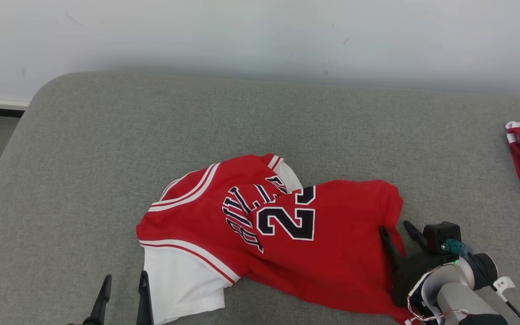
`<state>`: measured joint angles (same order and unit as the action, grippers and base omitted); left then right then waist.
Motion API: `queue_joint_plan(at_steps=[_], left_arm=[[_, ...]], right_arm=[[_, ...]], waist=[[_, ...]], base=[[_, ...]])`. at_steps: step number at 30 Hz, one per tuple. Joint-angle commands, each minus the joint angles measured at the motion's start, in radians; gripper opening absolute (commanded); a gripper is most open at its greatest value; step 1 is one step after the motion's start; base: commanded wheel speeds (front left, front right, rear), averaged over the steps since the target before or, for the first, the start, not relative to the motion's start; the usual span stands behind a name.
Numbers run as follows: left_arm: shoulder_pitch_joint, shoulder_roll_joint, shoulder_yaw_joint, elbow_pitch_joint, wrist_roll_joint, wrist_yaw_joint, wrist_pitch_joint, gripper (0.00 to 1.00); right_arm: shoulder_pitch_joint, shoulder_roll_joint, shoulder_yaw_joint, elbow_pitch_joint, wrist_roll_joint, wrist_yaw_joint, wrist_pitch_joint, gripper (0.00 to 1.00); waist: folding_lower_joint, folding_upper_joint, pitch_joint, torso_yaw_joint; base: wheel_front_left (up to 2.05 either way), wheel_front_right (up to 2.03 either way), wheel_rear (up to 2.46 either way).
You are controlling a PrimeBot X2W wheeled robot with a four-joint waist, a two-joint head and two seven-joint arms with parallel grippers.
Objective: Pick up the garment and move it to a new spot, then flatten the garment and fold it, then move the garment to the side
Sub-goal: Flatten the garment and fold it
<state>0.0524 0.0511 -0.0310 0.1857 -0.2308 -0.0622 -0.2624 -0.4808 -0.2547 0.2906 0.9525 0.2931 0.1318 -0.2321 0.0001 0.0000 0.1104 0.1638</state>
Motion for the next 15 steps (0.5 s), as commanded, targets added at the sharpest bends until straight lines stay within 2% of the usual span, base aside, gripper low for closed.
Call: queue_joint_plan(at_steps=[1,6,15], left_arm=[[-0.015,-0.002,-0.002,-0.002,-0.005,0.0,-0.003,1.0],[-0.022,-0.001,-0.004,-0.002,-0.006,0.004,-0.003,1.0],[-0.032,-0.002,-0.012,0.003,-0.013,0.007,-0.003,1.0]], right_arm=[[-0.017,0.008,0.02,0.024,0.019,-0.003,0.005,0.0],[-0.08,-0.021,0.059,0.051,0.059,-0.003,-0.017,0.0],[-0.183,-0.075,0.016,0.041,0.072,-0.003,-0.034,0.0]], waist=[[-0.0001,0.0,0.009,0.007],[-0.0001,0.0,0.02,0.011],[-0.0001,0.0,0.026,0.021]], base=[[0.0,0.0,0.0],[0.0,0.0,0.0],[0.0,0.0,0.0]])
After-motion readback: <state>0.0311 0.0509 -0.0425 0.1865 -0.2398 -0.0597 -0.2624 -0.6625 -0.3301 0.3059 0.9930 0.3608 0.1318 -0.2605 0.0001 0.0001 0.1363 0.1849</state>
